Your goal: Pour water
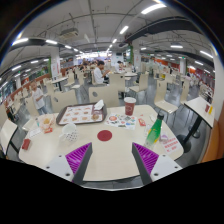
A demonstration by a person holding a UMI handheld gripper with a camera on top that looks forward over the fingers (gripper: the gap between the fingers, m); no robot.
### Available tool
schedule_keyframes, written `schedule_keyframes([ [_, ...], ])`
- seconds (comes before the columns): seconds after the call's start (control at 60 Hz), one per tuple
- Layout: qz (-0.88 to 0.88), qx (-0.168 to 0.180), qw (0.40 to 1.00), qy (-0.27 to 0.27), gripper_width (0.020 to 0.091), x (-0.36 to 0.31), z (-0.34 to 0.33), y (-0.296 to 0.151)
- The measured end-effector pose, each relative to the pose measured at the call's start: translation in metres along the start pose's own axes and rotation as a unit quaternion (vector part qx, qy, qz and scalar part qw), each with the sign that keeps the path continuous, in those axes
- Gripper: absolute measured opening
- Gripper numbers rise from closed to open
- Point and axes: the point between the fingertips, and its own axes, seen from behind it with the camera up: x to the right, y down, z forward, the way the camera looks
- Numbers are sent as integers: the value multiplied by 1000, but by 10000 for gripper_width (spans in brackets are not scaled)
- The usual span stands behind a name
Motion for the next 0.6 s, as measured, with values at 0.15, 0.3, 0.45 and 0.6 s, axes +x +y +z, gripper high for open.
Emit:
schedule_keyframes([
  [0.15,4,5,1000,-5,824,13,6,-3],
  [0.3,24,7,1000,-6,823,49,19,11],
  [0.45,11,20,1000,16,823,116,45,35],
  [0.6,7,37,999,36,835,178,98,50],
])
